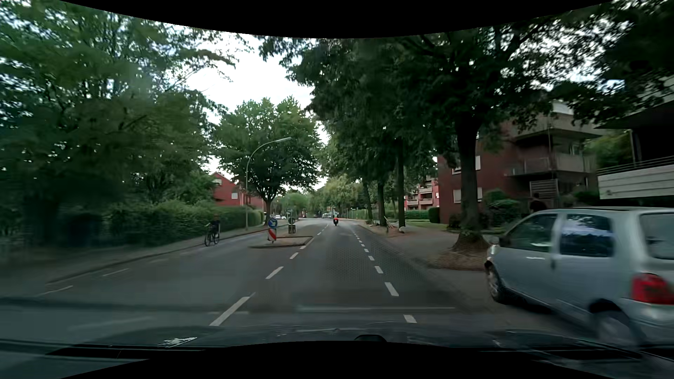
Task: Follow the waypoints while adhering to traffic rules and regulations
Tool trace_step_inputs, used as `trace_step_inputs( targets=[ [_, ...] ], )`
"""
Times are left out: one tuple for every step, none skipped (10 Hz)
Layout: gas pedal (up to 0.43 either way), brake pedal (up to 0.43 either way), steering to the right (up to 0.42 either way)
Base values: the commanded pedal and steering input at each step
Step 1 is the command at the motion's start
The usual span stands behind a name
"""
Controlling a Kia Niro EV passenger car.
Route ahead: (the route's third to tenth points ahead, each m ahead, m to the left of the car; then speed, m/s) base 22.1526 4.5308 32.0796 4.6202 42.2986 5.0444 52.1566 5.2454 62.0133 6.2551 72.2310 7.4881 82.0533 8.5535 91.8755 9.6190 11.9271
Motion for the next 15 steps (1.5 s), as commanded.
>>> trace_step_inputs(
  targets=[
    [0.169, 0.000, -0.010],
    [0.169, 0.000, -0.008],
    [0.169, 0.000, -0.006],
    [0.169, 0.000, -0.006],
    [0.169, 0.000, -0.006],
    [0.169, 0.000, -0.006],
    [0.169, 0.000, -0.006],
    [0.169, 0.000, -0.005],
    [0.169, 0.000, -0.005],
    [0.169, 0.000, -0.005],
    [0.169, 0.000, -0.005],
    [0.169, 0.000, -0.005],
    [0.169, 0.000, -0.005],
    [0.169, 0.000, -0.005],
    [0.169, 0.000, -0.005]
  ],
)
